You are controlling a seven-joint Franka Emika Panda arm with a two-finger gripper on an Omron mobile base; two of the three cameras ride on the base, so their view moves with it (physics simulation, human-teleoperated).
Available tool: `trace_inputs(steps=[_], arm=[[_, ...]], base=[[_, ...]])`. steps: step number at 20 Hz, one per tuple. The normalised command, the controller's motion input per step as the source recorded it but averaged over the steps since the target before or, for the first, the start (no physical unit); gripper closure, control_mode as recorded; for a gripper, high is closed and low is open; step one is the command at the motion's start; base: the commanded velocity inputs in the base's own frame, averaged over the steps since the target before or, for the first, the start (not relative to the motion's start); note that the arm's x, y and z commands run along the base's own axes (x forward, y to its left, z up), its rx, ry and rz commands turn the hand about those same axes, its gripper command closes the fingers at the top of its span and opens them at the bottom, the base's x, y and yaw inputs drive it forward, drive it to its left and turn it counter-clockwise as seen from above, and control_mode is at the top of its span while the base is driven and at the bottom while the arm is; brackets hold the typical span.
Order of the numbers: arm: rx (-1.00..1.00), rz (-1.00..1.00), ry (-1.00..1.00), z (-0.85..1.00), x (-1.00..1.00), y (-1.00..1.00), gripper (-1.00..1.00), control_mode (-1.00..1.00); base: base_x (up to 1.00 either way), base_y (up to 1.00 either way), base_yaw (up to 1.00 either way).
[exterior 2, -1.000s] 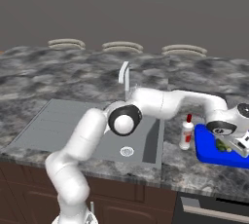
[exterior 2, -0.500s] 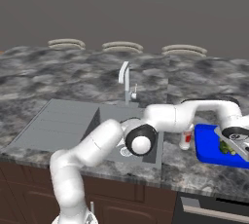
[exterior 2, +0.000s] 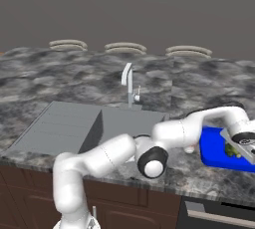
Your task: Pick up all produce items and place them in the sink. Turn on the sink faucet to wash them. Then turn the sink off and put them in the tray.
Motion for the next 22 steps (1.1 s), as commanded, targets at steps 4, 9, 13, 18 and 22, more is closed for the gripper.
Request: trace_inputs(steps=[4, 9, 13, 18, 22], arm=[[0.0, 0.0, 0.01, -0.11, 0.15, 0.0, -1.0, -1.0], [0.0, 0.0, 0.0, -0.02, 0.14, 0.0, -1.0, -1.0], [-0.01, -0.04, 0.0, 0.09, 0.01, -0.01, -1.0, -1.0], [-0.02, -0.06, 0.0, 0.53, 0.0, -0.09, -1.0, -1.0], [-0.03, -0.07, 0.0, 0.76, -0.09, -0.11, -1.0, -1.0]], base=[[0.0, 0.0, 0.0], [0.0, 0.0, 0.0], [0.0, 0.0, 0.0], [0.0, 0.0, 0.0], [0.0, 0.0, 0.0]])
